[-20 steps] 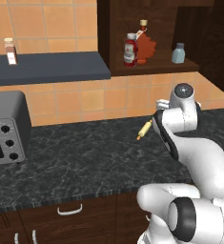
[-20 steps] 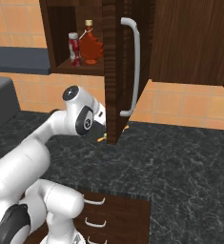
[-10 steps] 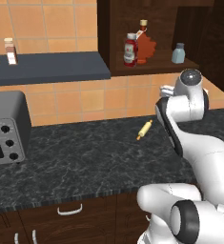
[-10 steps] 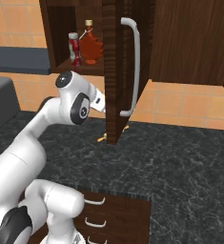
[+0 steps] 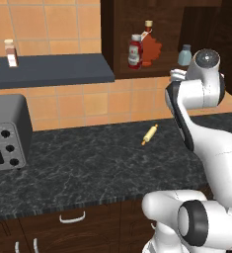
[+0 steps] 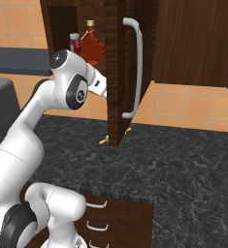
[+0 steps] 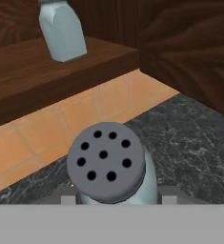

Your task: Put the shaker and condiment bottle from the counter next to their counterparts in the cabinet.

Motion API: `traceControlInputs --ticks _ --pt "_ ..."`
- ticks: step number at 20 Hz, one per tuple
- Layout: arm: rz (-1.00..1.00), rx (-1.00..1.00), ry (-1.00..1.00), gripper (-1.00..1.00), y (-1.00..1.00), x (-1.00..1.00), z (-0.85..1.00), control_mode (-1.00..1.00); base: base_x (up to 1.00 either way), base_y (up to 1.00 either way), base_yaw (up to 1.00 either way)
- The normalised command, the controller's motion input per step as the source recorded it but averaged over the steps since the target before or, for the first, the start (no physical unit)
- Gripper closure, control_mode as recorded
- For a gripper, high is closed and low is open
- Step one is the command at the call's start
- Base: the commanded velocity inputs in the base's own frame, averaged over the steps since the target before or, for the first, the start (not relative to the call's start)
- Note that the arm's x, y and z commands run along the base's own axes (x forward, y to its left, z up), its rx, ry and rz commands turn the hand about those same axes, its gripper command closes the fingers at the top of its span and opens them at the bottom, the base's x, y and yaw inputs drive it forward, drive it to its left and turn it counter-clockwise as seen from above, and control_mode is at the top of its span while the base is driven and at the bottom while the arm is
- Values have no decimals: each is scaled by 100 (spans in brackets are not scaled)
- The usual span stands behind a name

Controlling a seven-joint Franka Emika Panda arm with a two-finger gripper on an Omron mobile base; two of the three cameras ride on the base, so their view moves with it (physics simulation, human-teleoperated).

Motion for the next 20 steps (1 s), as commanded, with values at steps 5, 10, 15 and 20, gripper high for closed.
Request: traceControlInputs --ticks 5,10,15,20 --pt "1 0 -7 100 0 -8 61 -100 0 0 0" --pt "3 0 -6 100 8 -2 55 -100 0 0 0" --pt "10 -7 -7 100 38 -8 12 -100 0 0 0" --pt "2 -1 -7 100 0 0 31 -100 0 0 0"
